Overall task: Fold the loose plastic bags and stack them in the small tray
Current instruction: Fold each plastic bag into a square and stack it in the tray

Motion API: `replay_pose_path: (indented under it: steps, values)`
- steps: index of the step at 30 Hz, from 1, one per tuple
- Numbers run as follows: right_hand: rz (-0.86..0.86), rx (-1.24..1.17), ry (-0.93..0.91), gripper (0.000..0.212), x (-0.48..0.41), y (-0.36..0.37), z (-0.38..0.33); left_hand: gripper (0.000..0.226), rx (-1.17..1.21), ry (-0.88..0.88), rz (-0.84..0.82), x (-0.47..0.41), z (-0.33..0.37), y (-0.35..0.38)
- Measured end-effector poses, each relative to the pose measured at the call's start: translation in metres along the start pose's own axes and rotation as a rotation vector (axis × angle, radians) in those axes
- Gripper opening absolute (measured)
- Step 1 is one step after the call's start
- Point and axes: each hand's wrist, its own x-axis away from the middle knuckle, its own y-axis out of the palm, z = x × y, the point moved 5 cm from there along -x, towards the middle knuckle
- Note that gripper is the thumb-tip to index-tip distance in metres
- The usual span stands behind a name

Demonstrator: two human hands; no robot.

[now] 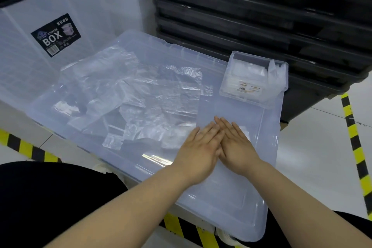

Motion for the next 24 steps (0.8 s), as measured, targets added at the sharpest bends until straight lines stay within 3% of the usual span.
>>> replay_pose_path:
  steps: [5,8,10,13,16,17,19,21,24]
  values:
    - [-0.043,0.009,0.036,0.101,0.0,-0.001,0.002,0.106,-0.189,-0.033,-0.073,-0.001,-0.023,0.012]
    - [-0.055,0.034,0.053,0.127,-0.001,0.003,0.006,0.075,-0.279,-0.129,-0.138,0.011,-0.042,0.008]
    - [-0.082,0.031,0.08,0.13,0.0,0.005,0.009,0.082,-0.268,-0.166,-0.166,0.017,-0.055,0.001]
    - [-0.099,0.03,0.101,0.094,0.003,-0.002,0.009,0.13,-0.277,-0.203,-0.172,0.029,-0.075,-0.007]
    - [-0.128,-0.027,0.179,0.059,0.006,-0.017,0.016,0.14,-0.205,-0.237,-0.11,0.032,-0.082,-0.021]
    - [-0.096,-0.039,0.215,0.057,0.007,-0.024,0.022,0.13,-0.168,-0.24,-0.058,0.029,-0.08,-0.028]
    - [-0.02,-0.072,0.325,0.054,0.009,-0.037,0.037,0.089,-0.157,-0.207,0.059,0.02,-0.073,-0.044]
    - [-0.01,-0.114,0.458,0.051,0.011,-0.043,0.051,0.051,-0.189,-0.186,0.052,0.007,-0.065,-0.05]
    - [-0.077,-0.166,0.582,0.043,0.011,-0.043,0.06,0.04,-0.206,-0.136,-0.008,-0.014,-0.047,-0.049]
